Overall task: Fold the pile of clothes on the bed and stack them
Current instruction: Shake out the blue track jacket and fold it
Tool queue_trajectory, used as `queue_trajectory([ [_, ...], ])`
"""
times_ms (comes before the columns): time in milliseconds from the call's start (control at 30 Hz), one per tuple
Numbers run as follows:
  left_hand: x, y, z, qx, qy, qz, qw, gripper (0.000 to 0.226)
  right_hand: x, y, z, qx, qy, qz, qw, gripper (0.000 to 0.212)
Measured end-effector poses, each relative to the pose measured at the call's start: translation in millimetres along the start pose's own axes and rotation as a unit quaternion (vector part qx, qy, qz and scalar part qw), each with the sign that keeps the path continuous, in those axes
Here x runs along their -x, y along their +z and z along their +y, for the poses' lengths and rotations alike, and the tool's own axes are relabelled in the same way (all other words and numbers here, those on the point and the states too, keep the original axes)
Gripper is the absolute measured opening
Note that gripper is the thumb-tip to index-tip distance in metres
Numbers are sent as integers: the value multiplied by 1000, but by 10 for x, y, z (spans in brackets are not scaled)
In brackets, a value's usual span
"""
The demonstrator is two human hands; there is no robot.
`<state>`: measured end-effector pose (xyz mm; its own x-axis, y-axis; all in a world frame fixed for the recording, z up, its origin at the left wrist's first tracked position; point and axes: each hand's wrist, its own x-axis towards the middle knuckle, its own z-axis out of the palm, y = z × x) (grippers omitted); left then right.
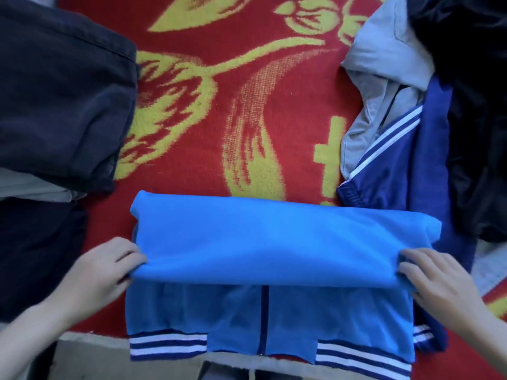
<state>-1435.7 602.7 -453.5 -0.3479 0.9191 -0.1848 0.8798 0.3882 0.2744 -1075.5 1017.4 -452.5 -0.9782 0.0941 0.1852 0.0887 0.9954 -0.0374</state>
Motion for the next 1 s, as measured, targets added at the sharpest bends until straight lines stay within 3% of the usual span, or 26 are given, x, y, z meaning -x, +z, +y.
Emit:
queue_trajectory([
  [100, -53, 114, 260, -44, 46, 19, 998, 23, 118, 221, -41, 62, 5, -98, 993, 23],
  [233, -177, 386, 272, -132, 32, -36, 990, 36, 165, 428, -200, 75, 26, -181, 980, 36],
  [367, -241, 360, 292, -148, -2, -85, 985, 67, 128, 474, -256, 71, 42, -171, 982, 25],
  [533, -159, 270, 308, -121, -5, -81, 989, 63, 185, 515, -242, 76, 47, -142, 986, 31],
  [767, 67, 197, 353, -107, -7, -62, 992, 58, 399, 254, -224, 49, 66, -108, 991, 22],
  [900, 415, 344, 508, -95, 7, -90, 991, 75, 769, 43, -449, 10, 25, -109, 994, 25],
  [1000, 746, 593, 703, -91, 18, -119, 989, 80, 1083, 67, -717, -22, 31, -145, 989, 16],
])
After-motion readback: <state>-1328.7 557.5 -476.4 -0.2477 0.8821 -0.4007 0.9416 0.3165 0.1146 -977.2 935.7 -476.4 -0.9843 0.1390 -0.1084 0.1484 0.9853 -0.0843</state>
